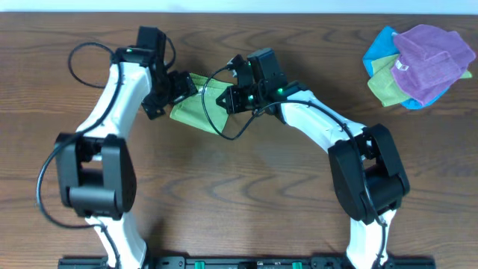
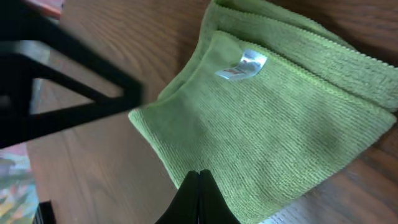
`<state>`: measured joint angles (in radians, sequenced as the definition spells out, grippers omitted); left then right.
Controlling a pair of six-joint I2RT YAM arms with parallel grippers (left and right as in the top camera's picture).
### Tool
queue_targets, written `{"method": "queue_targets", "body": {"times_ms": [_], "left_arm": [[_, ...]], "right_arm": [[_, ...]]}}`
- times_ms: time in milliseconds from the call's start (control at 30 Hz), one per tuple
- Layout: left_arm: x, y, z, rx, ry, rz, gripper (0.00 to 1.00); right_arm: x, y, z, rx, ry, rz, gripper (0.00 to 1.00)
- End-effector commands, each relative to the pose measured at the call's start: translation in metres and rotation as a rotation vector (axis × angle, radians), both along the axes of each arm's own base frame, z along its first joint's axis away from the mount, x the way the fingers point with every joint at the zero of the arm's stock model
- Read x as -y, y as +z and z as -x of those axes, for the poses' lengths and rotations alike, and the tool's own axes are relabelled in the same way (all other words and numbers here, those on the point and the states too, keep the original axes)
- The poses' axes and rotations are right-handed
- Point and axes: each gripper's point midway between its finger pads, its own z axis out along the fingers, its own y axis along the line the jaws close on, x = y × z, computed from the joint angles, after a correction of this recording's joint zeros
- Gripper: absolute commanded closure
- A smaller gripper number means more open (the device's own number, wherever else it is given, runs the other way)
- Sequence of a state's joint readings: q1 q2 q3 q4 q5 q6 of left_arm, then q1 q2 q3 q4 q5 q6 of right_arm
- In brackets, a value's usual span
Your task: Fold the cloth
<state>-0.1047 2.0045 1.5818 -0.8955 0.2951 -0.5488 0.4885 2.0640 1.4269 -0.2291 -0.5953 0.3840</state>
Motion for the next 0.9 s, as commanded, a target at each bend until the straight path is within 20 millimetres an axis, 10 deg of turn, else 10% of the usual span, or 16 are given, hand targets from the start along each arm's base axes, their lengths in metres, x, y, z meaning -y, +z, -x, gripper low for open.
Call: {"method": "queue_targets", "body": {"times_ms": [0, 600, 867], "left_arm": [[0.012, -0.012, 0.003, -0.071, 0.074, 0.078, 0.05], [0.004, -0.017, 0.011, -0.116, 0.138, 0.015, 0.05], [0.013, -0.014, 0.016, -0.140, 0.121, 0.068, 0.05]], "right_arm": [[-0.002, 0.000, 0.000, 0.014, 0.017, 0.009, 0.99], [0.015, -0.078, 0.001, -0.075, -0.050, 0.185, 0.98], [-0.010, -0.031, 0.008, -0.059, 0.041, 0.008, 0.98]]}}
